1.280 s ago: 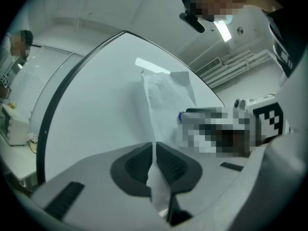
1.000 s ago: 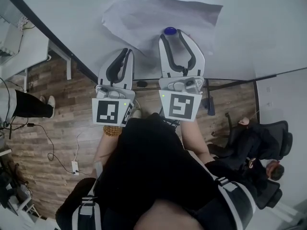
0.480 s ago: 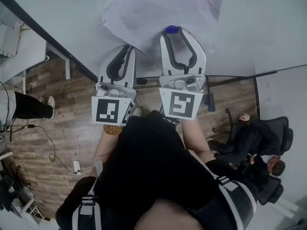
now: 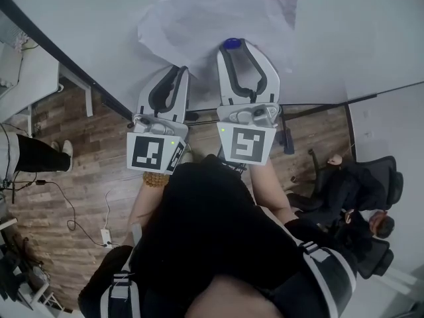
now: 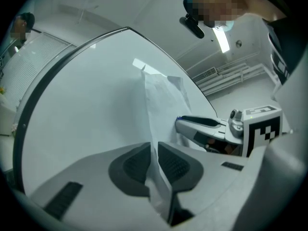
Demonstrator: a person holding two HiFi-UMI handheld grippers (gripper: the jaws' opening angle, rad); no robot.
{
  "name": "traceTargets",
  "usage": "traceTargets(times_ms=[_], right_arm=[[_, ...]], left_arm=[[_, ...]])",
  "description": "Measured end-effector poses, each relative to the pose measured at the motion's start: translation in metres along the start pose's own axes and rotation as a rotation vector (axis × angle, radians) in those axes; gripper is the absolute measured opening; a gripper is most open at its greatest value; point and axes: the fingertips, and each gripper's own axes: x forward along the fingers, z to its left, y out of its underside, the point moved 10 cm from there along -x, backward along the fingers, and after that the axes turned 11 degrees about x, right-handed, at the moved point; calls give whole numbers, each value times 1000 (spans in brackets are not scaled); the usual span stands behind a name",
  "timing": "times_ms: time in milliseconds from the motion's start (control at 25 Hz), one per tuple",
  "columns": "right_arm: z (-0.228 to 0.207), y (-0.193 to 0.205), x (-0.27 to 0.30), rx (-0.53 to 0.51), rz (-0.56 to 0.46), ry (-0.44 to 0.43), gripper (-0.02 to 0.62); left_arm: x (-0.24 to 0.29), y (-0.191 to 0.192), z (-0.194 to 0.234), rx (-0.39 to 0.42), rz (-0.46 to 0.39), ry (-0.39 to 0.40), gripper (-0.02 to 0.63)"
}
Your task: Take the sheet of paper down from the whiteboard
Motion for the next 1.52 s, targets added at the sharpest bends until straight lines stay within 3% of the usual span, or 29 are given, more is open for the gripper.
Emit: traceTargets(times_ms=[1520], right_arm=[[-1, 3, -3, 24, -3, -16, 118]], left_arm=[[-2, 5, -12, -58, -2, 1, 11]])
